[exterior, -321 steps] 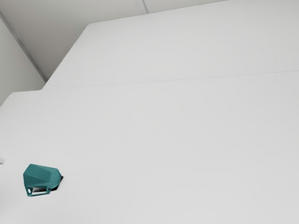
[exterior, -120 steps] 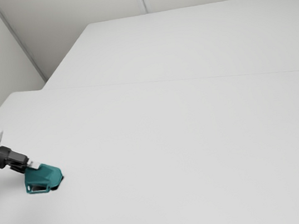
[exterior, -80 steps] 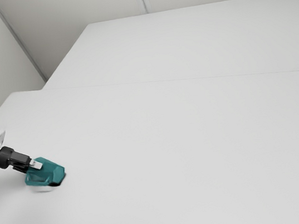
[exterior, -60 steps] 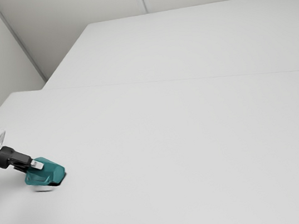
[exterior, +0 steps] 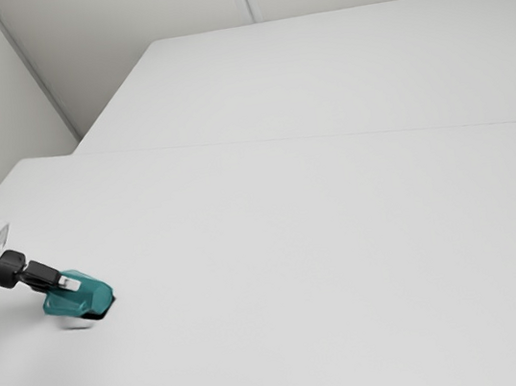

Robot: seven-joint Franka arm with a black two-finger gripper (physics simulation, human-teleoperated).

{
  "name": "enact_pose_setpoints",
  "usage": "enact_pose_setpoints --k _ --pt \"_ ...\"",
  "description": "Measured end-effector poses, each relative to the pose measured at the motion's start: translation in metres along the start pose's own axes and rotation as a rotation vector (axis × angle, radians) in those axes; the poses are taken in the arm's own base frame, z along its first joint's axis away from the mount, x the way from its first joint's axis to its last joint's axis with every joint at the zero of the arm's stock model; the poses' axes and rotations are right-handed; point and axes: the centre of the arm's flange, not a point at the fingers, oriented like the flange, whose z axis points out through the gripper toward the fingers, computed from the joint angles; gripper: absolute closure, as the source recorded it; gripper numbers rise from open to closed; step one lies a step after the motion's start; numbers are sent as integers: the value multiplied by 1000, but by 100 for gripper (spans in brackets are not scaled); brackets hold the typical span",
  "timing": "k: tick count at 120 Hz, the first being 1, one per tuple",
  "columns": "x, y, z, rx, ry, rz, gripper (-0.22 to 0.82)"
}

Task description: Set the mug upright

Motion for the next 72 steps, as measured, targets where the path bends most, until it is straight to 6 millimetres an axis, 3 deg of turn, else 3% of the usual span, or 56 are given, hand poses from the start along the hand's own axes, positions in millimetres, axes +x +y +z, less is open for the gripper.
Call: enact_pose_setpoints --k 38,72 --pt "7 7 4 -39 25 14 71" --pt "36 23 20 -86 57 68 77"
